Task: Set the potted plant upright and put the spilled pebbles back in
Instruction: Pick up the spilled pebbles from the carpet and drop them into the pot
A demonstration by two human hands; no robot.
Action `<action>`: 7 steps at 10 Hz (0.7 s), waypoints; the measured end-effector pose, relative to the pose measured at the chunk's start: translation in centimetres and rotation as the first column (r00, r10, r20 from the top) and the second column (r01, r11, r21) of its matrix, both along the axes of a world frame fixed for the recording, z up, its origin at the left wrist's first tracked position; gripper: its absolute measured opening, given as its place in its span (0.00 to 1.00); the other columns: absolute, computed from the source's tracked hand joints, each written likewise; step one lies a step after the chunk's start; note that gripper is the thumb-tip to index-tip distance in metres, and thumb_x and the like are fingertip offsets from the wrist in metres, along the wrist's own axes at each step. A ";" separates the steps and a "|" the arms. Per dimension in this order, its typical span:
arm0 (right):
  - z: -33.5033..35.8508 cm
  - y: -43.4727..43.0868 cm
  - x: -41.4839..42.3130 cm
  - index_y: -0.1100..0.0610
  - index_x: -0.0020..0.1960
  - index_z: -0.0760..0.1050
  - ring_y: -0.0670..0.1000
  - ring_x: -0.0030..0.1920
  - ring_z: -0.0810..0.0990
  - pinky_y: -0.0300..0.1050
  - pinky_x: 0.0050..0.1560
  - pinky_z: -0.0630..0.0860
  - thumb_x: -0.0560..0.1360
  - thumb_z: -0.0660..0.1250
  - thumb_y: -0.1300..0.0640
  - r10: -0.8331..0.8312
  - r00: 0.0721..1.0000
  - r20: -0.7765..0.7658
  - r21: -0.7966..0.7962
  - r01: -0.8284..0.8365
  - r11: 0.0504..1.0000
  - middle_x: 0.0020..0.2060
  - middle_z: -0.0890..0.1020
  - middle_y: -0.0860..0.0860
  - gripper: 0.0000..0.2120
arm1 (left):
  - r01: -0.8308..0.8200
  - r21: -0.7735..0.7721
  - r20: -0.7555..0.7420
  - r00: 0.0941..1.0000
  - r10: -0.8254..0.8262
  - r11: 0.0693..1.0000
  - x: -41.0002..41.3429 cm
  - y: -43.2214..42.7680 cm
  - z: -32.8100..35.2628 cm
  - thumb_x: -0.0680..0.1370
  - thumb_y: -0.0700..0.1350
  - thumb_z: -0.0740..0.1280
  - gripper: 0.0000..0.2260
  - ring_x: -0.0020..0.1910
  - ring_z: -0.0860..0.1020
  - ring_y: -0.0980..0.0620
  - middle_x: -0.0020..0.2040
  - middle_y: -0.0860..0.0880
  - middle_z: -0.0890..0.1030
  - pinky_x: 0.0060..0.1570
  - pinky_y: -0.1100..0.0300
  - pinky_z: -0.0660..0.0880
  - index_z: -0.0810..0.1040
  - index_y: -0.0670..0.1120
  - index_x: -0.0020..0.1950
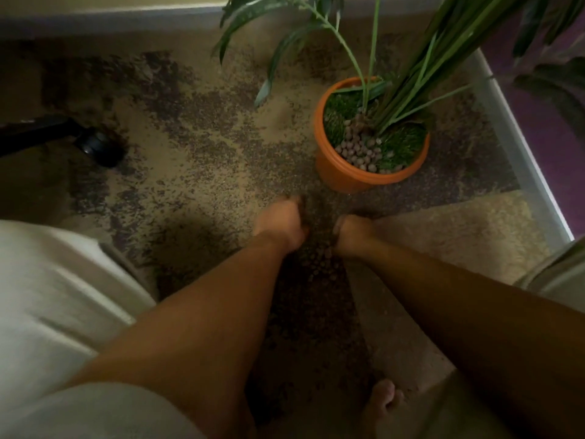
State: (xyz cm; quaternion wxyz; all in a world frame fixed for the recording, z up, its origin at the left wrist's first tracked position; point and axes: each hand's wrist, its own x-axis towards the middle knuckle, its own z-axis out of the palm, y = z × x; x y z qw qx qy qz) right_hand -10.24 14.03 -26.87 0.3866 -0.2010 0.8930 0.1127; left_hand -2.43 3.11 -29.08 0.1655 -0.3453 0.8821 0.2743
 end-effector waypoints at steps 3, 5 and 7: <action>-3.5 1.5 3.3 0.65 0.71 0.67 0.64 0.69 0.71 0.35 0.47 0.72 0.80 0.63 0.55 -0.447 0.889 -0.097 -0.271 0.409 0.871 0.68 0.72 0.65 0.23 | 0.390 0.105 0.164 0.900 -0.403 0.915 1.8 3.2 -1.4 0.71 0.47 0.75 0.28 0.61 0.76 0.40 0.65 0.43 0.71 0.54 0.47 0.76 0.68 0.49 0.68; -4.3 3.3 3.2 0.56 0.59 0.78 0.59 0.56 0.81 0.41 0.41 0.67 0.74 0.69 0.52 -0.202 0.979 0.008 -0.349 0.192 0.917 0.55 0.82 0.58 0.15 | 0.392 0.105 0.086 0.912 -0.402 0.914 1.3 3.4 -1.4 0.77 0.40 0.66 0.14 0.58 0.78 0.42 0.60 0.44 0.77 0.50 0.49 0.75 0.76 0.48 0.62; -4.7 2.9 2.8 0.56 0.52 0.83 0.58 0.52 0.82 0.45 0.49 0.76 0.73 0.69 0.54 -0.201 0.979 0.031 -0.321 0.201 0.926 0.51 0.84 0.55 0.10 | 0.312 0.141 0.084 0.942 -0.325 0.940 0.9 3.3 -1.4 0.77 0.38 0.66 0.09 0.54 0.80 0.43 0.55 0.44 0.80 0.49 0.51 0.77 0.79 0.46 0.56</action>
